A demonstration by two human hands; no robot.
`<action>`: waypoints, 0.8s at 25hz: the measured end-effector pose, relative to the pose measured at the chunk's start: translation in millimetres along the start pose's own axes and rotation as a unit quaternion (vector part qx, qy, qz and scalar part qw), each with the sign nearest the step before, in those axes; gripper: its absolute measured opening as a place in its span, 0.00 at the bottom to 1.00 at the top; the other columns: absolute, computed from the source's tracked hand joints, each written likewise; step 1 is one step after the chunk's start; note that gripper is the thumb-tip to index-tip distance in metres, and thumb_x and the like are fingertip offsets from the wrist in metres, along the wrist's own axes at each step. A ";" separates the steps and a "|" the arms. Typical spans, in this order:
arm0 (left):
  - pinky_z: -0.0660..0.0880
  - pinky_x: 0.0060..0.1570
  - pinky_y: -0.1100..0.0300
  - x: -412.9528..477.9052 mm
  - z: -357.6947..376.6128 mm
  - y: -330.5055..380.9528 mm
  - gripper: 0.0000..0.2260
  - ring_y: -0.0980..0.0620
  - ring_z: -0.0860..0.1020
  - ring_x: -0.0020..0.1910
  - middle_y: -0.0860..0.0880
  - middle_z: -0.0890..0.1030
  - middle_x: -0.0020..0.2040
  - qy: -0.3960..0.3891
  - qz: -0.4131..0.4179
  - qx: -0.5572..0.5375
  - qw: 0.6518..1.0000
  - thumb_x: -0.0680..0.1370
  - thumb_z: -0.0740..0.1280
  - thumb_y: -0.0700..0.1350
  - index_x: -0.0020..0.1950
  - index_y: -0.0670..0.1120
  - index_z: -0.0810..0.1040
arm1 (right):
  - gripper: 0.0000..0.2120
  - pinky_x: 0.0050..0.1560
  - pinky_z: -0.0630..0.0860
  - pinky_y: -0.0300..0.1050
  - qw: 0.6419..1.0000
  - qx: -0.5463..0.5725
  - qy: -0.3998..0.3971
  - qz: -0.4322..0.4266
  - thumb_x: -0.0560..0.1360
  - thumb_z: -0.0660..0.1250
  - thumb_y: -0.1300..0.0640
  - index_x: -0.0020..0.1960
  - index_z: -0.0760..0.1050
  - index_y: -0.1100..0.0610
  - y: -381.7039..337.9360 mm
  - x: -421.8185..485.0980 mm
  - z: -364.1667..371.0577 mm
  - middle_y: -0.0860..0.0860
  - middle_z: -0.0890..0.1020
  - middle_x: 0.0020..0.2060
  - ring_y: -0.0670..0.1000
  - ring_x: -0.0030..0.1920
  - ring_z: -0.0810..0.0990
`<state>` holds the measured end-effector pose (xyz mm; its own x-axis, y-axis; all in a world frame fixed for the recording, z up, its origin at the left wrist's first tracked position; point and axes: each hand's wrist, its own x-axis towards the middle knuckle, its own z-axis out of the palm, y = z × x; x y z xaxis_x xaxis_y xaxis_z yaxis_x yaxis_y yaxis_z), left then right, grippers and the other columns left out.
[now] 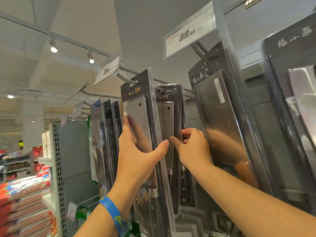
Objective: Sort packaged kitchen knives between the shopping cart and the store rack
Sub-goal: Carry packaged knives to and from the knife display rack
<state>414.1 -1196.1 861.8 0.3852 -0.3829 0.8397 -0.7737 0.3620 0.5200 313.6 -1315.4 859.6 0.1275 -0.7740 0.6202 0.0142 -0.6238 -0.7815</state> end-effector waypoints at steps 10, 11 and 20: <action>0.58 0.65 0.62 5.2 -12.3 -5.2 0.51 0.86 0.52 0.59 0.83 0.52 0.61 -0.021 0.007 0.016 1.000 0.59 0.73 0.69 0.67 0.80 0.38 | 0.12 0.37 0.69 0.25 0.994 0.023 -0.031 -0.098 0.81 0.69 0.53 0.63 0.77 0.43 -9.3 -6.8 -4.1 0.32 0.75 0.41 0.34 0.42 0.76; 0.58 0.65 0.63 5.6 -11.8 -5.6 0.52 0.87 0.52 0.58 0.82 0.53 0.62 -0.024 0.009 0.018 1.000 0.59 0.73 0.69 0.69 0.79 0.38 | 0.10 0.41 0.71 0.26 0.993 0.025 -0.033 -0.109 0.82 0.68 0.54 0.61 0.77 0.43 -12.9 -9.3 -6.7 0.33 0.79 0.45 0.37 0.47 0.78; 0.61 0.54 0.75 4.6 -9.6 -10.7 0.54 0.87 0.59 0.56 0.85 0.59 0.55 -0.015 0.021 0.006 1.000 0.59 0.72 0.71 0.77 0.69 0.44 | 0.13 0.53 0.75 0.33 0.978 0.071 -0.110 -0.163 0.81 0.67 0.59 0.65 0.77 0.54 -22.1 -34.8 -7.1 0.39 0.78 0.42 0.39 0.48 0.80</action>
<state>429.0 -1193.6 861.6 0.3374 -0.3934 0.8552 -0.7943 0.3687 0.4829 301.8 -1275.4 855.8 0.3025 -0.4849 0.8206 0.2254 -0.8001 -0.5559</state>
